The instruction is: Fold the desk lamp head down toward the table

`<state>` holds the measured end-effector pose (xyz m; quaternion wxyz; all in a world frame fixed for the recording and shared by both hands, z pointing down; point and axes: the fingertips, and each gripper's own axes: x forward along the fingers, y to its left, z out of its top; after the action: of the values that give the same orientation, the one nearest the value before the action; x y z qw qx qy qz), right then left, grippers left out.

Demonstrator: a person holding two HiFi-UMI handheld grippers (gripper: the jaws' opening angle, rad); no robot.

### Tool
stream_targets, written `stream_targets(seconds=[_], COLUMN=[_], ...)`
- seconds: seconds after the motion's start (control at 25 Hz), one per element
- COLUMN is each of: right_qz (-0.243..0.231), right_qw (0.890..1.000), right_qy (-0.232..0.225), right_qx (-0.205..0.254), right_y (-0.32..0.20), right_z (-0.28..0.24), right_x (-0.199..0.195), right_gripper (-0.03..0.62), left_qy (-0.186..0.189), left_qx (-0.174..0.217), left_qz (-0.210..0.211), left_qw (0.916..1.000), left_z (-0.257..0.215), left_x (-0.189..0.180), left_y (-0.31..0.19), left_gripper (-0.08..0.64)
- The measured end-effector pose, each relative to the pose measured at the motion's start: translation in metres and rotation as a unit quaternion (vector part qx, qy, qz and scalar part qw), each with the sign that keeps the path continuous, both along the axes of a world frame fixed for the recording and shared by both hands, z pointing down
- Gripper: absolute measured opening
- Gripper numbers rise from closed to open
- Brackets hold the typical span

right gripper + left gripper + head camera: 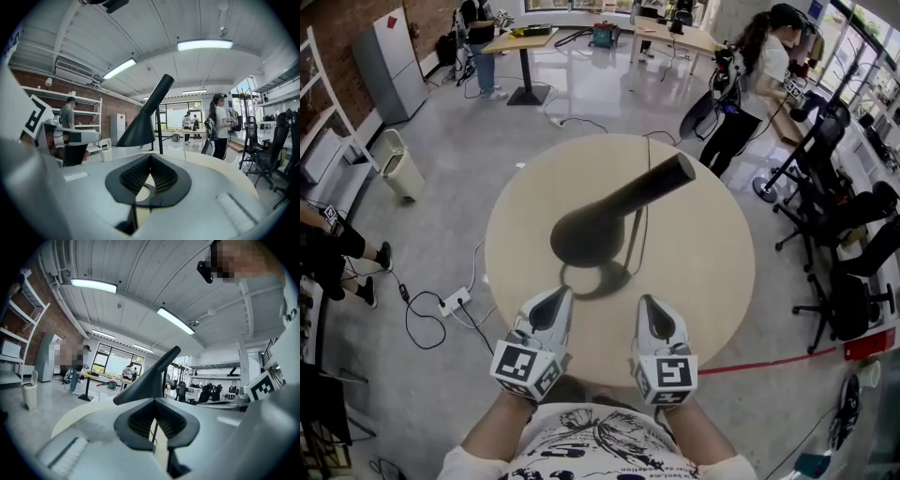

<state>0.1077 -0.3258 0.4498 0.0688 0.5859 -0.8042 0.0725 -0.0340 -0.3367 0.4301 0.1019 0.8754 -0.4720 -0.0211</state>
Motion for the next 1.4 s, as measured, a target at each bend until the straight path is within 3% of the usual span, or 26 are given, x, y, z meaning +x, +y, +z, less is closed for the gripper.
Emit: stream_targets(seconds=[0.36,0.6,0.8,1.08,1.4], right_qz=[-0.046,-0.063,-0.063,-0.066,-0.069], right_qw=[0.999,0.998,0.998,0.997,0.997], right_qy=[-0.002,-0.005,0.000,0.009,0.013], right_qx=[-0.002,0.002,0.020,0.044,0.038], right_y=[0.025,0.046,0.064,0.116,0.215], right_z=[0.005,0.009,-0.001,-0.009,-0.008], right_x=[0.013,0.016,0.012,-0.012,-0.046], right_gripper=[0.009,0.009,0.009,0.009,0.009], left_qy=[-0.011,-0.012,-0.003,0.008,0.005], left_qx=[-0.013,-0.005,0.007,0.008,0.005], left_qz=[-0.042,-0.030,-0.054,-0.081,-0.077], left_qw=[0.9990,0.9995,0.9985,0.9967,0.9970], left_z=[0.021,0.022,0.012,0.015,0.014], left_x=[0.021,0.037,0.016,-0.025,-0.059], left_y=[0.046,0.072,0.091,0.157,0.256], left_gripper=[0.005,0.005,0.005,0.005,0.005])
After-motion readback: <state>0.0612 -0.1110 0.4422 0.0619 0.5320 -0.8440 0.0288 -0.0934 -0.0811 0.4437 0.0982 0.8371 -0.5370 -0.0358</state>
